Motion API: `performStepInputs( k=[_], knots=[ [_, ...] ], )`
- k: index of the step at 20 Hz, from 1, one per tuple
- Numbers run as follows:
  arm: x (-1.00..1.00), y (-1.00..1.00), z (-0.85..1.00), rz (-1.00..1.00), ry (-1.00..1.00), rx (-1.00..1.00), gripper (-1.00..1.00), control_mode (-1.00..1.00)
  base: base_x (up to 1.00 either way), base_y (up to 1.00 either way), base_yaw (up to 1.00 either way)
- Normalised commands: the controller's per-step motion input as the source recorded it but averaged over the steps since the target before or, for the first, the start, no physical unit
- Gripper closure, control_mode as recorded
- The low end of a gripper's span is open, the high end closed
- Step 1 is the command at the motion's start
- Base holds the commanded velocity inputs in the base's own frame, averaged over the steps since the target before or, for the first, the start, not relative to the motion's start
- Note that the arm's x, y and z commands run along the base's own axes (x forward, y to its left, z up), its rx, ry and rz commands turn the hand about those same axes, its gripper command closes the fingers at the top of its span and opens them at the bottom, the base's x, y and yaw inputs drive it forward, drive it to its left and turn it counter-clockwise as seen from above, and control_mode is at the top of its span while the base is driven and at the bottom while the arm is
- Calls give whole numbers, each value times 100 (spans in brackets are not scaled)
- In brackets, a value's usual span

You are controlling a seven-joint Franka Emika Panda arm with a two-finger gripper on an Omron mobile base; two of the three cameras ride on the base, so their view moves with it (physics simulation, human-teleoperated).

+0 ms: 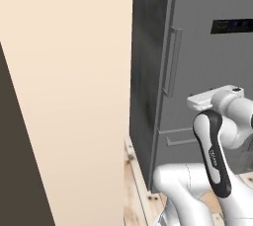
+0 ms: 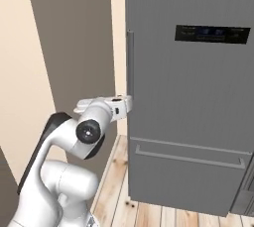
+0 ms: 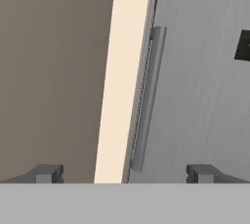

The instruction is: Retrieve the kiwi and banana from the fridge and place them into the bowl on the dining table.

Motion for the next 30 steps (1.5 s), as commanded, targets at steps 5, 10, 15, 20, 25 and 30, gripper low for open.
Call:
performStepInputs(
  k=[5,10,15,20,25,30],
  knots=[
    [28,33,0,0,-6,0,-100,-100,0,0,0],
    [36,2,0,0,-12,0,-100,-100,0,0,0],
    [41,-1,0,0,-11,2,-100,-100,0,0,0],
    [41,-14,0,5,-3,3,-100,-100,0,0,0],
    [27,-36,0,5,-1,5,-100,-100,0,0,0],
    [20,-22,0,2,0,3,-100,-100,0,0,0]
  ],
)
